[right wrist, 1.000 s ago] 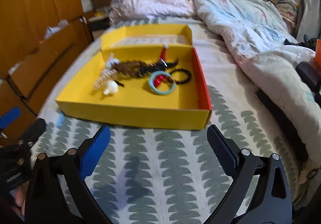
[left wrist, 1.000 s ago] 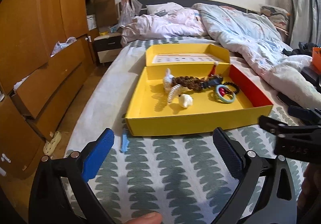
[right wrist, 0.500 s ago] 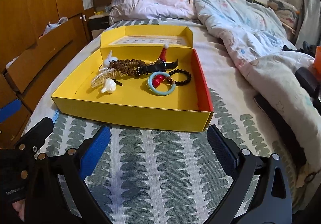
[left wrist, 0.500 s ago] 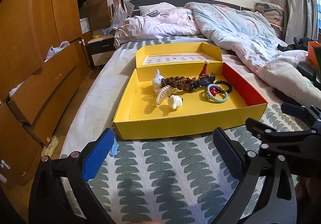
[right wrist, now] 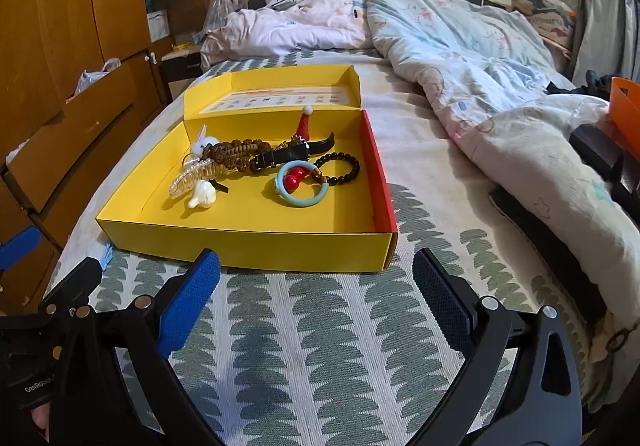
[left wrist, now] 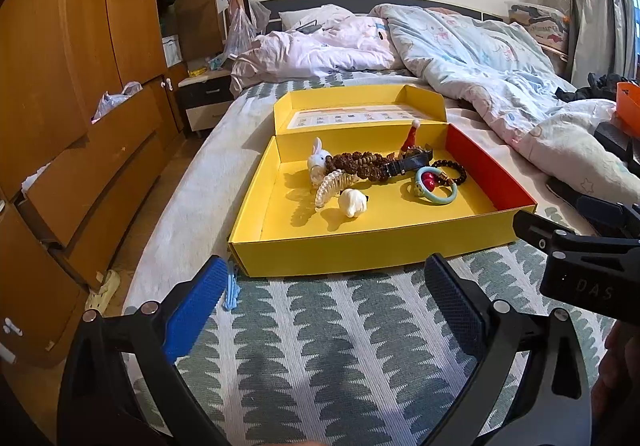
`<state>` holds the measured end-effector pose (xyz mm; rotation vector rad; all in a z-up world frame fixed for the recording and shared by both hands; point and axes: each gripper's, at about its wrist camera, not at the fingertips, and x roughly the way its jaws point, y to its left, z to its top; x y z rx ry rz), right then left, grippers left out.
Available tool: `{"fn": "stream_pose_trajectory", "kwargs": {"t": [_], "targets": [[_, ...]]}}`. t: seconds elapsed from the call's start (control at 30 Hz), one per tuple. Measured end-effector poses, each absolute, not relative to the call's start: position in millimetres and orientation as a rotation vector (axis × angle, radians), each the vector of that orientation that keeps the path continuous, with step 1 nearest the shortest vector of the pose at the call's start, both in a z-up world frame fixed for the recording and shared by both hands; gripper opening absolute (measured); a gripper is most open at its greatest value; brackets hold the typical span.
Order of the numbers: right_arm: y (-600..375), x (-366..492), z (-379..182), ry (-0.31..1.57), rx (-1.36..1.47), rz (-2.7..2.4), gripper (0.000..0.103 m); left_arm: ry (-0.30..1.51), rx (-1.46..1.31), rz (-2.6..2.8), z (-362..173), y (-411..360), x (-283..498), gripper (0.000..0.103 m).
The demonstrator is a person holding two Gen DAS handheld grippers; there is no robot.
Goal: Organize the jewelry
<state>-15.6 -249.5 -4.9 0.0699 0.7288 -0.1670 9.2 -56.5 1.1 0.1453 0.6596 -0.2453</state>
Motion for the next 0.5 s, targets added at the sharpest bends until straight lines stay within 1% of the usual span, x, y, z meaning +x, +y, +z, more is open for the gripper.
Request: {"fn": "stream_pose_trajectory", "kwargs": {"t": [0.5], "targets": [[-250.6, -16.4, -2.7, 0.728, 0.065, -0.170, 0.097, 0.699, 0.119, -0.213, -0.5, -43.9, 18.7, 0.097]]}}
